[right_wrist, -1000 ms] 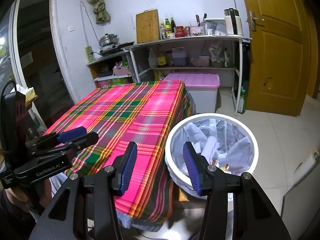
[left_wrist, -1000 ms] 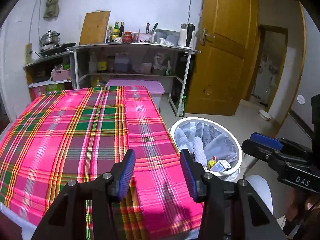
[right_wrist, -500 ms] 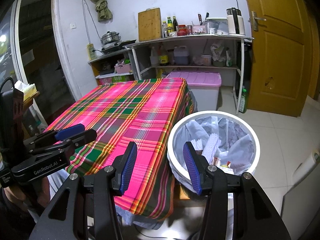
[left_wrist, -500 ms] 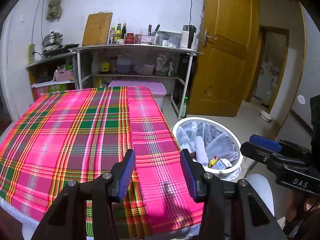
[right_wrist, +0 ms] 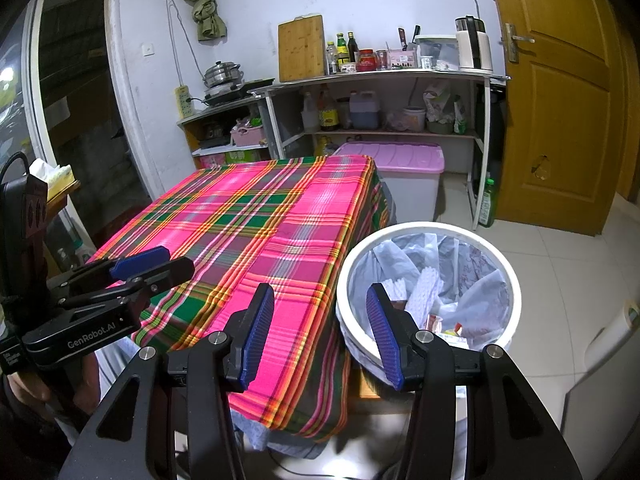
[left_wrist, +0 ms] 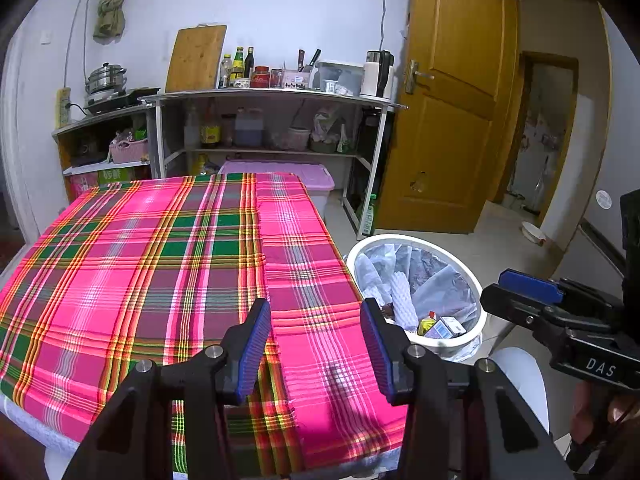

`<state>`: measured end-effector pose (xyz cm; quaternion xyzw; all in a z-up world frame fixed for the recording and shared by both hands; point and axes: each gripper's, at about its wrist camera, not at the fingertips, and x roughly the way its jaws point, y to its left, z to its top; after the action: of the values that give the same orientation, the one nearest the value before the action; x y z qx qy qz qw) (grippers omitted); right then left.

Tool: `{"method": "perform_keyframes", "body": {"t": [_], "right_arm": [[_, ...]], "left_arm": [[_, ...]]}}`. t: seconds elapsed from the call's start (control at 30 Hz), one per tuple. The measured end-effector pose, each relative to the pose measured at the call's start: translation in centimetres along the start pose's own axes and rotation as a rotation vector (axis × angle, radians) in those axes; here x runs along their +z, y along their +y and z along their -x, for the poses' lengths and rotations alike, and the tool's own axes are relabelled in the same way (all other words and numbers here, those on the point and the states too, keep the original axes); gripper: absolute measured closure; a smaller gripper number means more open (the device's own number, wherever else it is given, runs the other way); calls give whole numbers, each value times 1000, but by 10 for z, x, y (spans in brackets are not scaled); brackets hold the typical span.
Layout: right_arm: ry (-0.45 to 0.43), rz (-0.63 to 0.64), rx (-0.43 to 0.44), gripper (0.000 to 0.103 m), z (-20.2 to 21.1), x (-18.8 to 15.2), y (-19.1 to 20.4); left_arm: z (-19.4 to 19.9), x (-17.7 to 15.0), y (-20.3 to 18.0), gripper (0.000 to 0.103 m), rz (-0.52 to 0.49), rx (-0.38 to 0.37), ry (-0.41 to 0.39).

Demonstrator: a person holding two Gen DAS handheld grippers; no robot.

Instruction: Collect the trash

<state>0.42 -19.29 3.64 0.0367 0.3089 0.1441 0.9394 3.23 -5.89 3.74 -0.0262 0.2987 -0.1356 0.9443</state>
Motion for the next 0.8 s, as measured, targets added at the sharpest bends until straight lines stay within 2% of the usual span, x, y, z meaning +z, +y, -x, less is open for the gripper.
{"method": "perform_keyframes", "body": {"t": [0.8], "right_arm": [[0, 1, -1, 54, 0, 1, 0]], "left_arm": [[1, 0, 3, 57, -1, 5, 0]]}}
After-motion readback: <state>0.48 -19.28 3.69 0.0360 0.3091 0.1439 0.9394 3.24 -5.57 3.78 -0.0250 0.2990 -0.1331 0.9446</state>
